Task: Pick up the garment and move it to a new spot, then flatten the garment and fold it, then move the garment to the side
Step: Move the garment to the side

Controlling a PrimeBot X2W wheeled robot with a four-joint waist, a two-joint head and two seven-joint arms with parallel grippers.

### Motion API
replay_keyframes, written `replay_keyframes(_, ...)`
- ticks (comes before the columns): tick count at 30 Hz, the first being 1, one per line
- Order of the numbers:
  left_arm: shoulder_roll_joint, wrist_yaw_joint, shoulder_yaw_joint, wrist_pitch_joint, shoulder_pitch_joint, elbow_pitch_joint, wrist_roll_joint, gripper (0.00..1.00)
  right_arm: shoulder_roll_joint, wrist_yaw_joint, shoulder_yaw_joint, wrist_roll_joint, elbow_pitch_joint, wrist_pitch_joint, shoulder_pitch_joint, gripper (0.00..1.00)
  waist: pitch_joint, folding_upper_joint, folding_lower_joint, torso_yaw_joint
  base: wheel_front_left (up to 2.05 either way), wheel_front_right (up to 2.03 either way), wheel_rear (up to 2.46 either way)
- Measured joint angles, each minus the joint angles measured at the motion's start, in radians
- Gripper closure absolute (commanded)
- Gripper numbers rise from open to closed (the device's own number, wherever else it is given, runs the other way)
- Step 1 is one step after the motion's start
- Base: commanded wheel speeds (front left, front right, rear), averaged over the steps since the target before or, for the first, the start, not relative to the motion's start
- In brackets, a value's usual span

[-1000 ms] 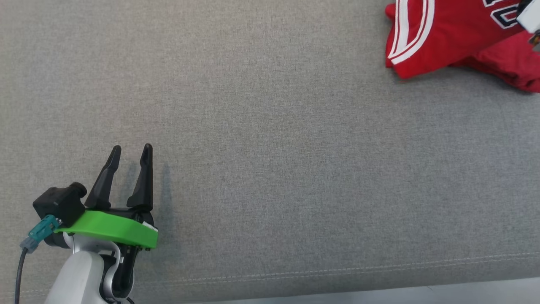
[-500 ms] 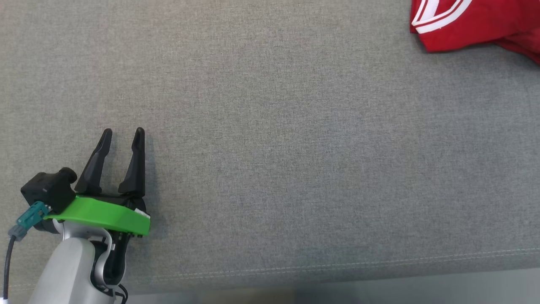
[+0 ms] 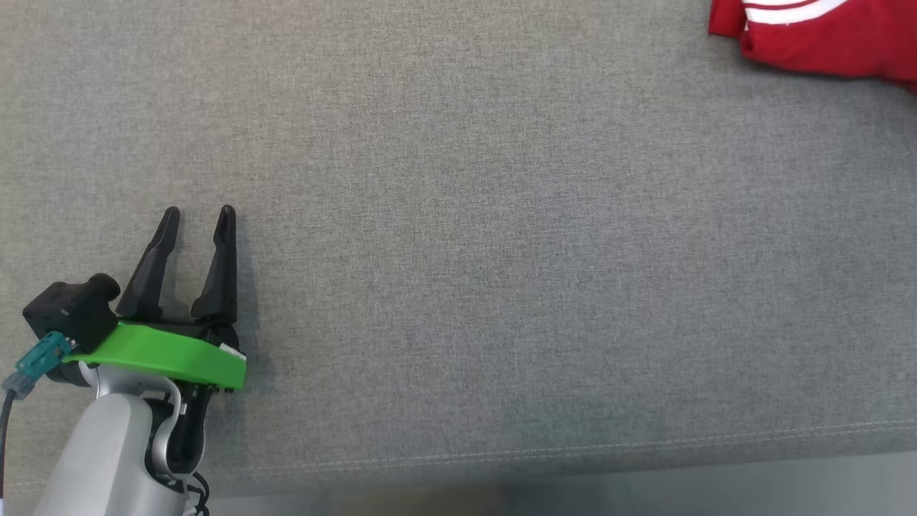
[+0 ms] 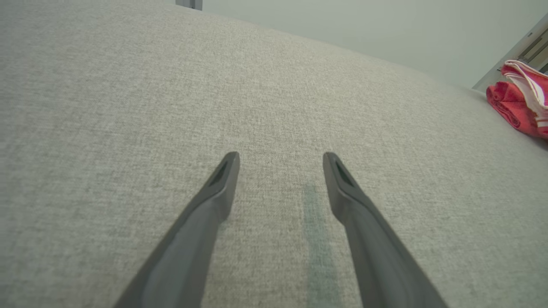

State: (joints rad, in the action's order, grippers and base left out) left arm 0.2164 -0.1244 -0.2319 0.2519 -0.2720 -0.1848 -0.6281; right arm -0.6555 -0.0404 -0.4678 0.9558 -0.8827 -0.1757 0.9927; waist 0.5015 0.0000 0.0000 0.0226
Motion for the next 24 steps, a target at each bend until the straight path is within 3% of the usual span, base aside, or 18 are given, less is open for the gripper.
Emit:
replay_keyframes(3, 0.000, 0.000, 0.000, 0.000, 0.000, -0.004, 0.000, 0.00, 0.017, 0.020, 0.015, -0.005, -0.018, 0.039, -0.007, 0.00, -0.011, 0.0000, 0.0000, -0.002, 0.00, 0.00, 0.00)
replay_keyframes(9, 0.000, 0.000, -0.005, 0.000, -0.001, -0.014, -0.001, 0.00, 0.103, 0.014, 0.046, 0.055, -0.044, 0.054, -0.054, 0.00, -0.041, 0.0000, 0.0000, -0.007, 0.00, 0.00, 0.00)
replay_keyframes(16, -0.002, 0.000, -0.024, 0.000, -0.001, -0.027, -0.002, 0.00, 0.122, -0.007, 0.148, 0.166, -0.074, 0.105, -0.064, 0.00, -0.071, 0.0000, 0.0000, -0.008, 0.00, 0.00, 0.00)
replay_keyframes(24, 0.001, 0.000, -0.024, 0.000, 0.000, -0.027, -0.002, 0.00, 0.127, -0.028, 0.169, 0.177, -0.084, 0.139, -0.089, 0.00, -0.088, 0.0000, 0.0000, -0.002, 0.00, 0.00, 0.00)
